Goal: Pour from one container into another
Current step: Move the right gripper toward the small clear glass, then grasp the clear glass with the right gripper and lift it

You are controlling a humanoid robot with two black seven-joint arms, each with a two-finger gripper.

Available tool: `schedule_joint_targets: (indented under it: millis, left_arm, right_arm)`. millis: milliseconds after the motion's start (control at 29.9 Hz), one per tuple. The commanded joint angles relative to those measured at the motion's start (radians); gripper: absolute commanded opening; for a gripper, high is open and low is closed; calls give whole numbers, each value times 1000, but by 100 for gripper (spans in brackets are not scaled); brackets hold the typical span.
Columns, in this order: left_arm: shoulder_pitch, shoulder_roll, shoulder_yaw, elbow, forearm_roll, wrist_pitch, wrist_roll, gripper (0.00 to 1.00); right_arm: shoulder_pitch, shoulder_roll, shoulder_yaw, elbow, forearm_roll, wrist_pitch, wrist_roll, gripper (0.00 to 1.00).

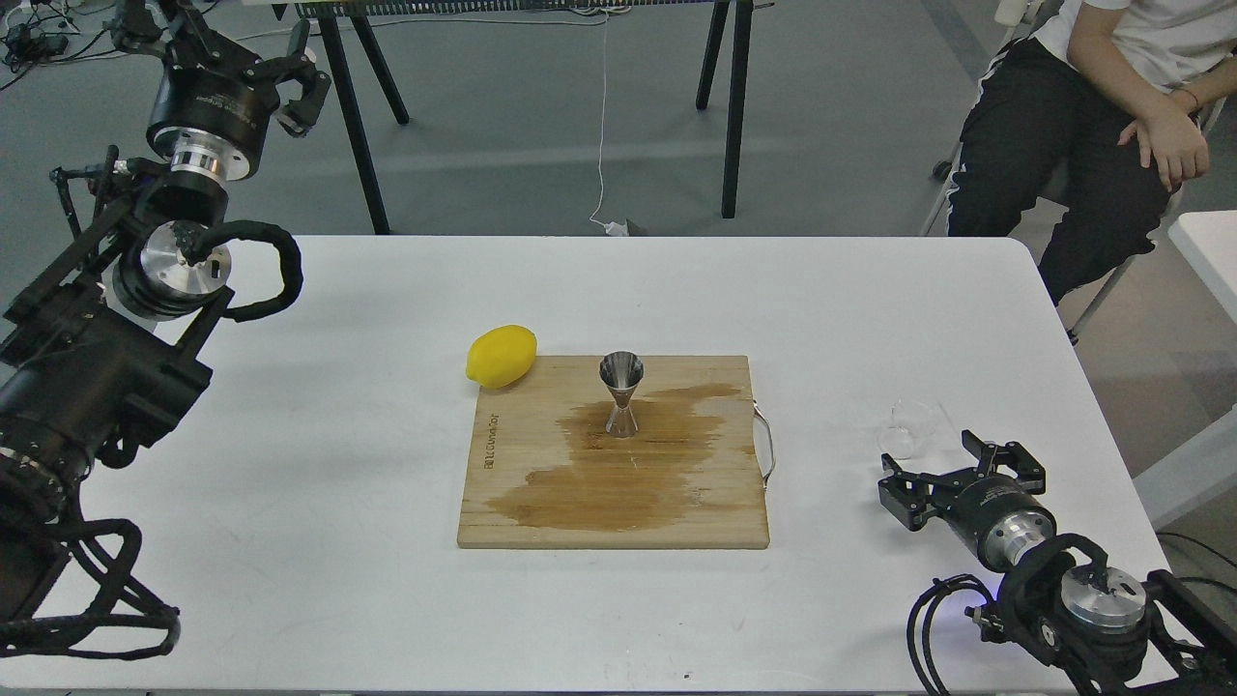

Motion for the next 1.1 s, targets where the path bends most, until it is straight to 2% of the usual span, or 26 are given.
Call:
schedule_joint_targets:
  millis: [0, 435, 502, 602, 669, 937, 1071]
  left_arm:
    - [0, 3, 0, 0, 0, 0, 0, 100]
    - [-5, 3, 2, 0, 1, 0, 3, 100]
    - [-5, 5, 2, 0, 1, 0, 1, 100]
    - [-5, 6, 0, 0, 0, 0, 1, 100]
    - [-6, 6, 0, 0, 0, 2, 0, 100]
    - [-9, 20, 0, -1, 0, 3, -2, 100]
    - [-11, 21, 0, 0, 1, 3, 0, 100]
  right_arm:
    - [20, 10, -6, -15, 0, 0, 0, 99]
    - [127, 65, -9, -165, 0, 13, -8, 81]
    - [127, 64, -9, -164, -1, 15, -11, 74]
    - [127, 64, -9, -165, -1, 19, -12, 56]
    - [127, 64, -9, -165, -1, 30, -14, 49]
    - [126, 64, -32, -130, 0, 47, -19, 41]
    - [138, 29, -60, -25, -4, 36, -19, 40]
